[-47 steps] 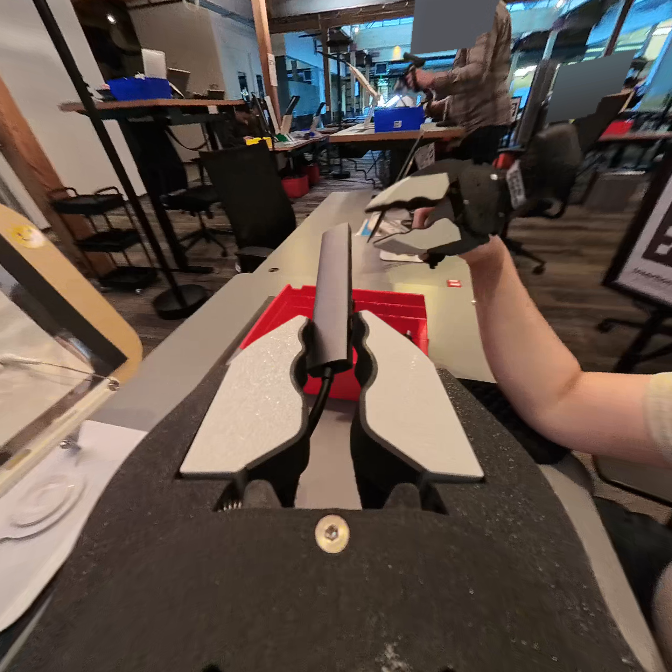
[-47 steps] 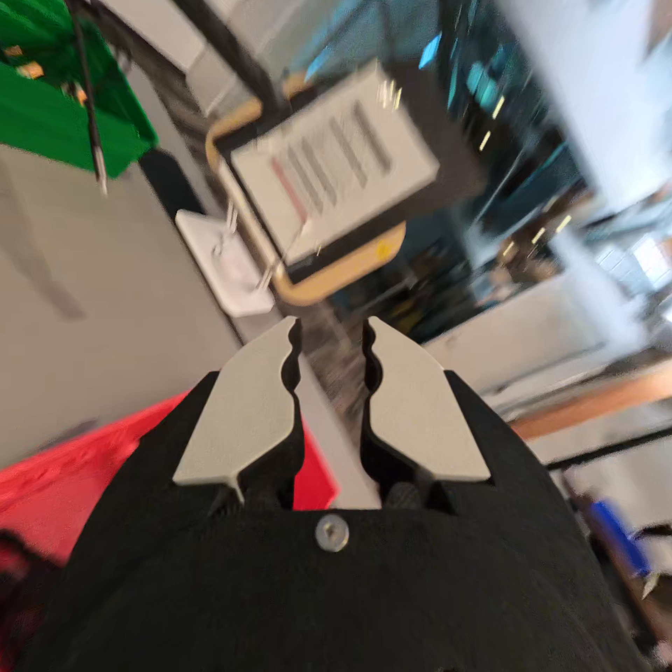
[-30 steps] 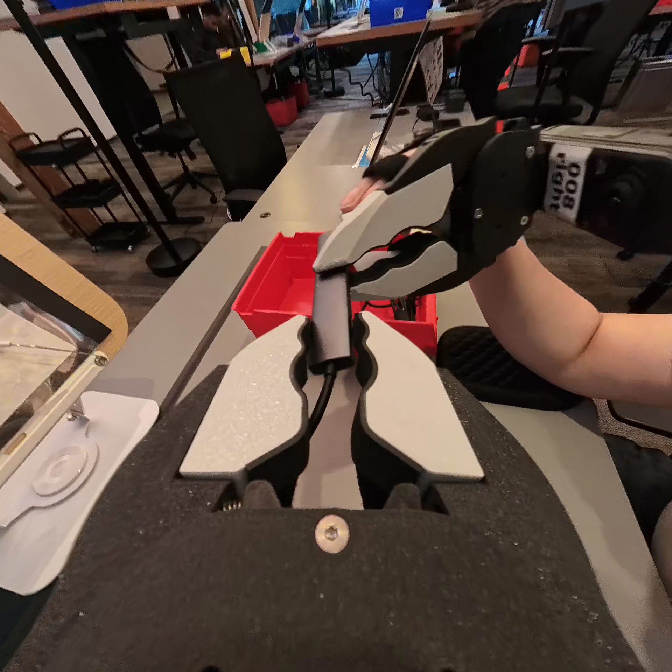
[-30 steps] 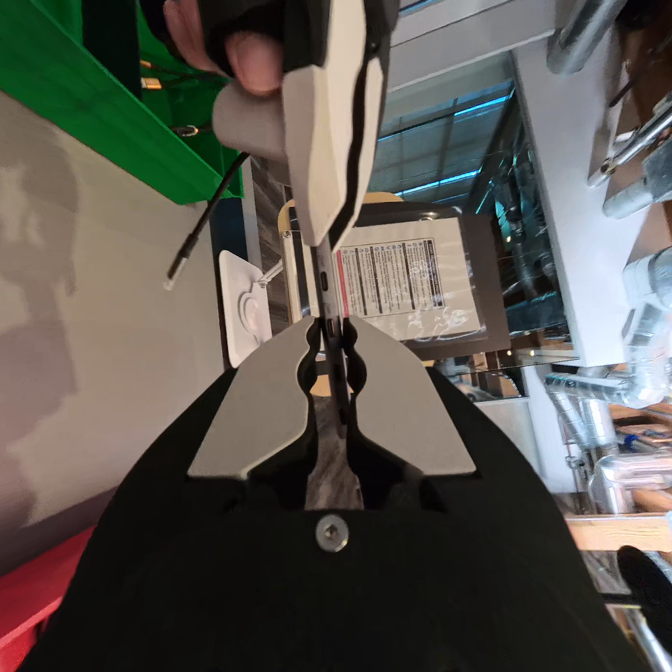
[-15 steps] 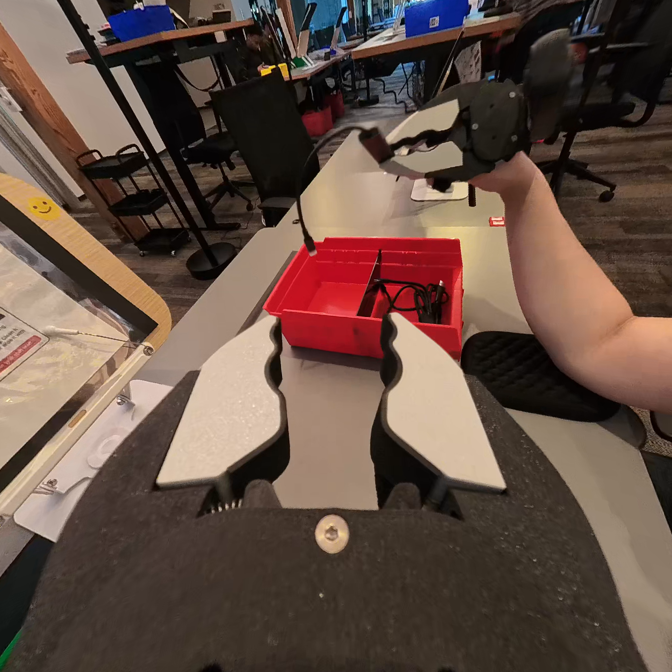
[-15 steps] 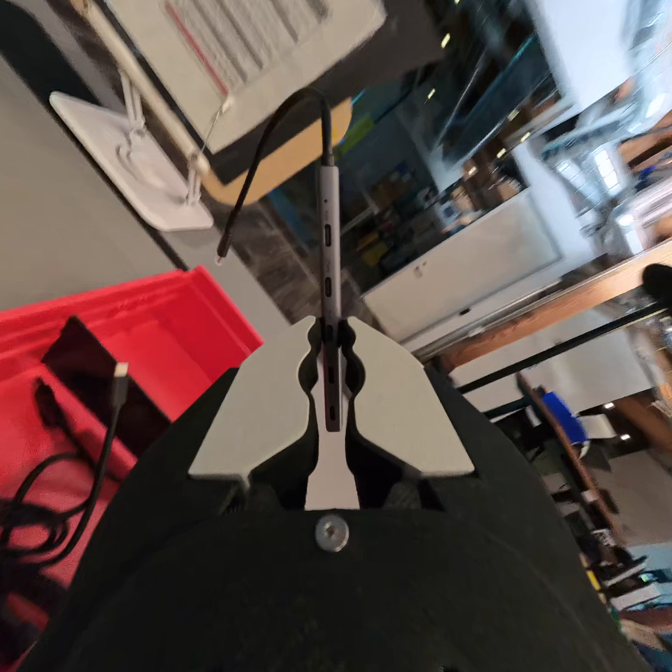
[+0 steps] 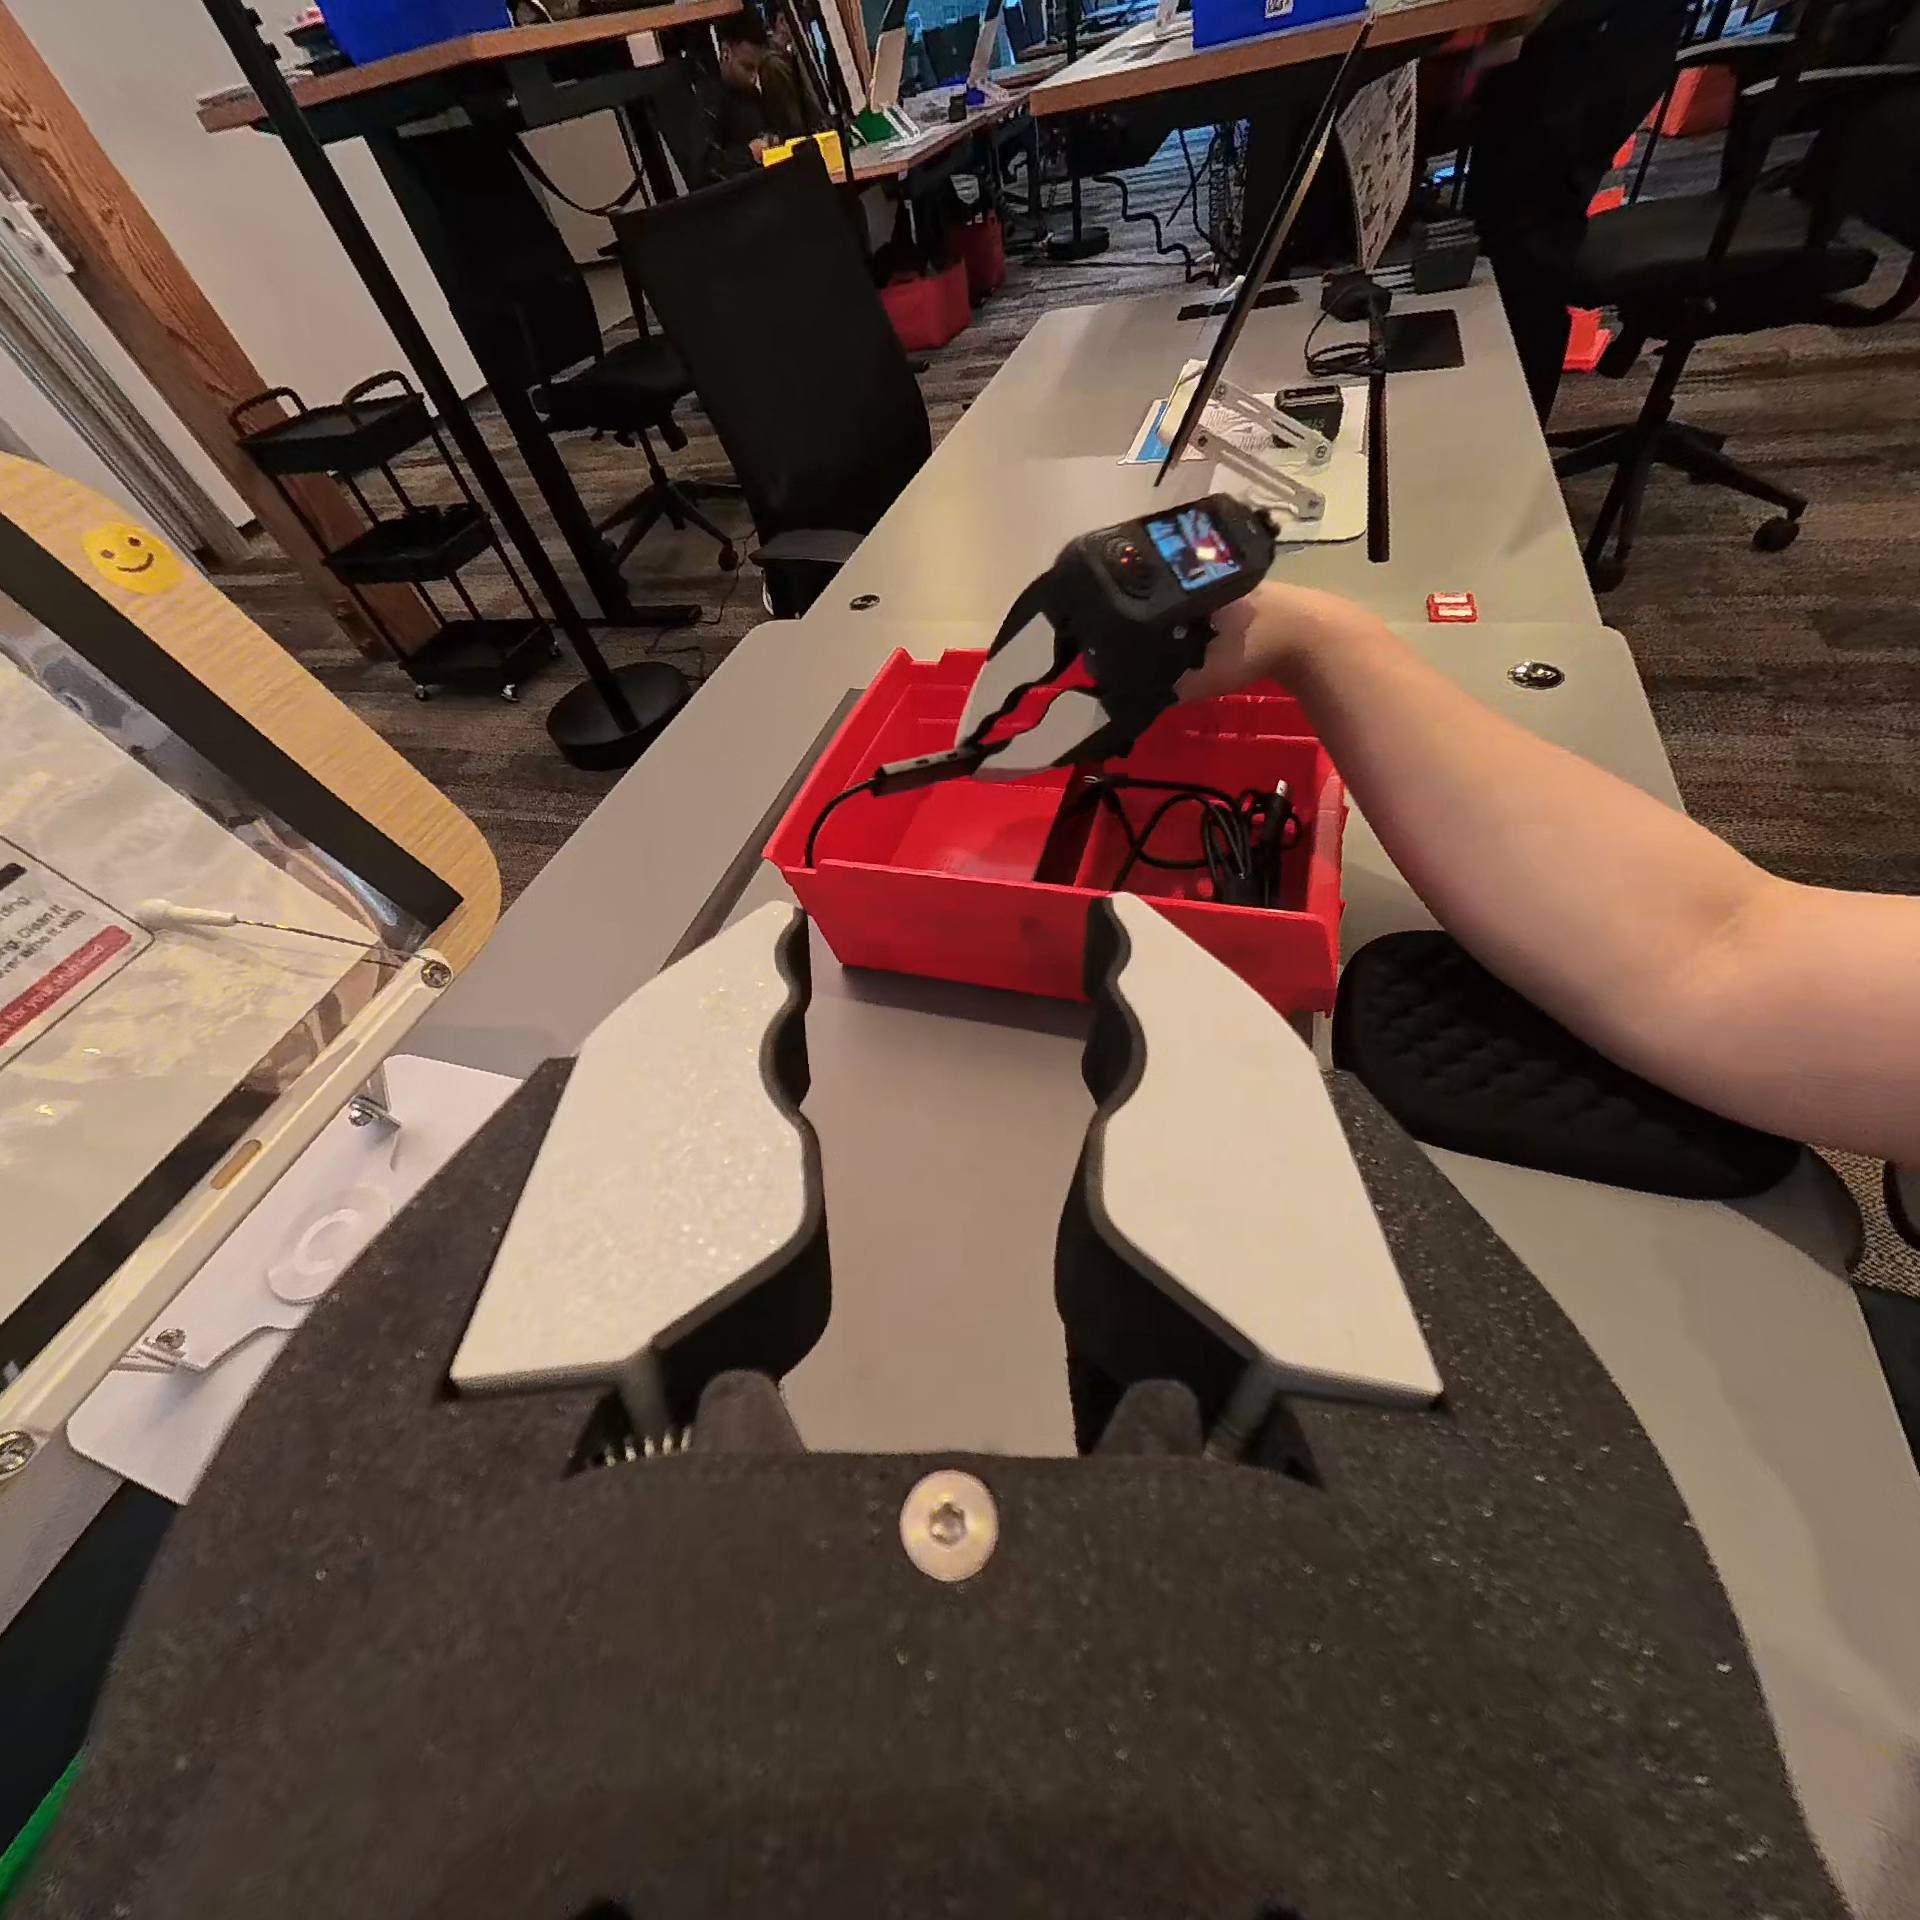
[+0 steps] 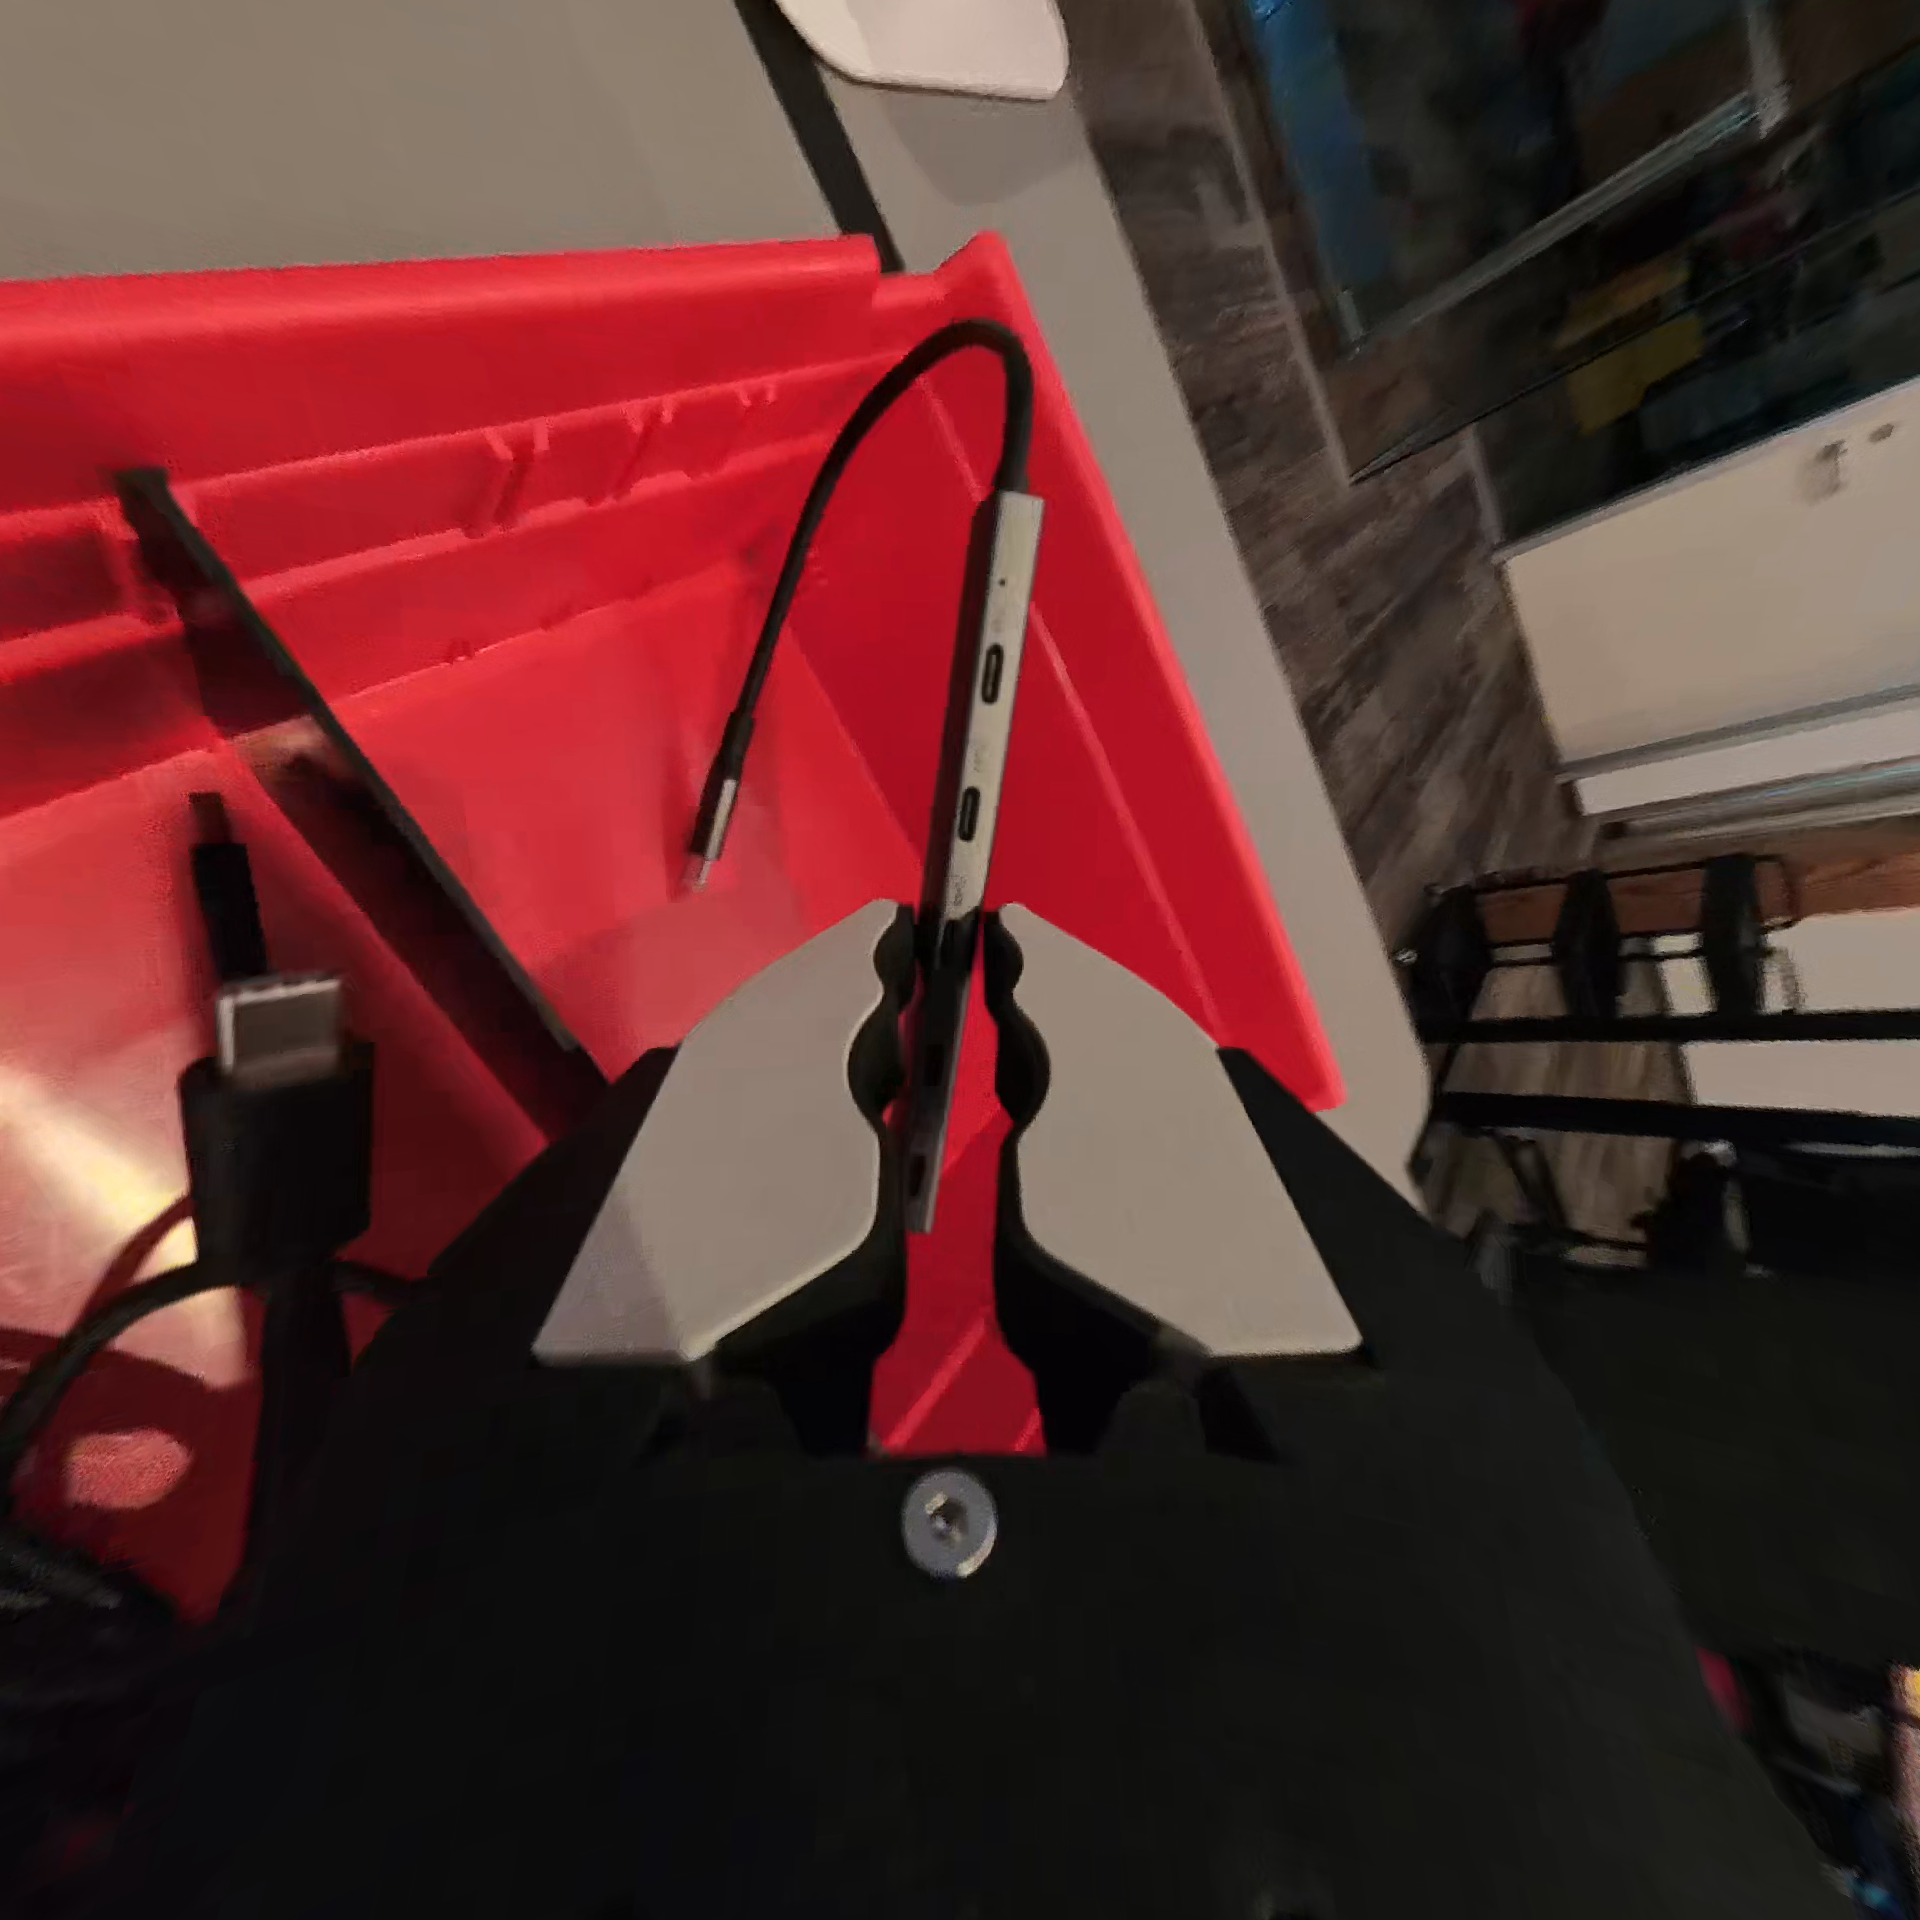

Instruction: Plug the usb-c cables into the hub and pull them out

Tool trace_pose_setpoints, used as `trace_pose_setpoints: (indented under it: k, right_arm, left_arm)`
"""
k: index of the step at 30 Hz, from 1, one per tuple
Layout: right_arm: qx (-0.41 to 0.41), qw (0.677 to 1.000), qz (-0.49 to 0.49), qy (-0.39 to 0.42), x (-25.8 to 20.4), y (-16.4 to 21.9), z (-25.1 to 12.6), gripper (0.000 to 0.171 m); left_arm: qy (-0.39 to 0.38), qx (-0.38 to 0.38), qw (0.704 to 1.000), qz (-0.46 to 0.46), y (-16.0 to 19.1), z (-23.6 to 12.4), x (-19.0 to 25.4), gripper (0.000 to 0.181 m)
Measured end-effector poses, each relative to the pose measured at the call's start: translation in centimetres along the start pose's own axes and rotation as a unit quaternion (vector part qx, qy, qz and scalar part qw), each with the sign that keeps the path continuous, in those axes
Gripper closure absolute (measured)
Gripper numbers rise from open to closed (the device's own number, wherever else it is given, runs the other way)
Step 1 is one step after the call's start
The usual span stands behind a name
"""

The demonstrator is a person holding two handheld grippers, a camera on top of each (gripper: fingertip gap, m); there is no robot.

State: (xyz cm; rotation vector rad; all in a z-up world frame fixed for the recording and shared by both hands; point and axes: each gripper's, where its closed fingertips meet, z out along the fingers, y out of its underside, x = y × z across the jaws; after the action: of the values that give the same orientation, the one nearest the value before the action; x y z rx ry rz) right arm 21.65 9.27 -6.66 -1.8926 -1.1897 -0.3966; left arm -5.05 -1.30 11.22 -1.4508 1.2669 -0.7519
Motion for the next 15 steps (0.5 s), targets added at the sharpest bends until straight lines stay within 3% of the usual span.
trace_pose_setpoints:
  k: [3, 7, 11, 15]
  right_arm:
    - [-0.030, 0.998, 0.060, -0.013, 0.0, 0.7, -0.3, 0.156]
    - [0.010, 0.987, 0.157, 0.043, 3.2, 0.1, -4.2, 0.132]
    - [-0.117, 0.937, 0.314, 0.100, 5.1, 6.5, -8.0, 0.125]
    - [-0.146, 0.896, 0.418, 0.026, 2.2, 9.9, -8.0, 0.139]
  left_arm:
    - [0.001, -0.003, 1.000, -0.006, 0.1, -0.2, 0.0, 0.132]
    - [0.006, -0.010, 1.000, -0.018, 0.2, -0.5, 0.0, 0.133]
    - [-0.013, -0.017, 1.000, -0.020, 0.4, -1.1, -0.6, 0.133]
    - [-0.039, -0.024, 0.999, -0.016, 0.5, -1.8, -1.3, 0.134]
